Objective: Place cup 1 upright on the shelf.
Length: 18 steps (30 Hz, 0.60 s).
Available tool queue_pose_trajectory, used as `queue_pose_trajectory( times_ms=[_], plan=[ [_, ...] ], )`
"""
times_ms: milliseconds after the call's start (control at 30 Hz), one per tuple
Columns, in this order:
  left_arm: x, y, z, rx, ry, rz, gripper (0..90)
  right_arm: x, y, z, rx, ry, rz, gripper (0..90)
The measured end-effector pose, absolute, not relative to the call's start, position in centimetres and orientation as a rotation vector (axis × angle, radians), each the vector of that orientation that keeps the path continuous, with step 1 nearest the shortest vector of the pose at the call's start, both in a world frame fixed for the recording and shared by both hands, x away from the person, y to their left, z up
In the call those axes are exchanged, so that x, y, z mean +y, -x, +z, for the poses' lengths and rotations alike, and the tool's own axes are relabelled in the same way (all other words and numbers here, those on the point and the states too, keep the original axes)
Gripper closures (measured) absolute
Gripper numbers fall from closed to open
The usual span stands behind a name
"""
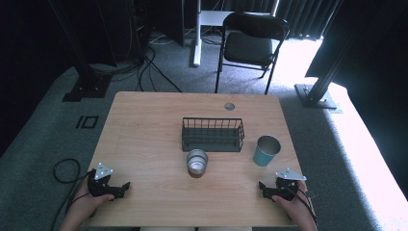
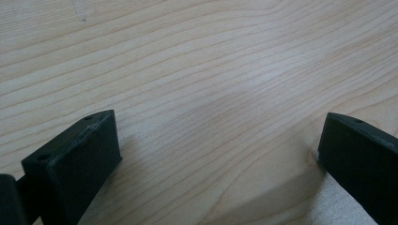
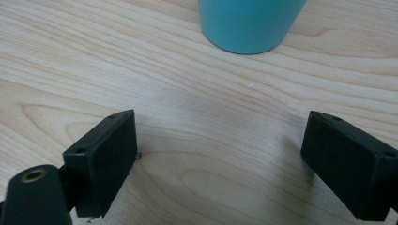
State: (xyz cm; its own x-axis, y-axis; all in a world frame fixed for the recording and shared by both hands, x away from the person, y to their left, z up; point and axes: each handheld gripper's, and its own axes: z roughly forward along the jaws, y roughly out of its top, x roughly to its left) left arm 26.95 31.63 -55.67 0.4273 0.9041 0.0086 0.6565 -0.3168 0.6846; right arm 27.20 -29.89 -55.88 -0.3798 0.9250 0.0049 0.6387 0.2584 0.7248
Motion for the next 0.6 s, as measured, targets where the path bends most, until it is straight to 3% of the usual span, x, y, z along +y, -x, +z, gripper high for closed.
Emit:
queue_pose_trajectory(
  times_ms=[600],
  plan=[
    [31.63,-26.92,-55.65,1.262,-2.104,0.510,0.3,-29.89,-27.21,-55.88,2.112,-1.419,0.910,10.4]
  ],
)
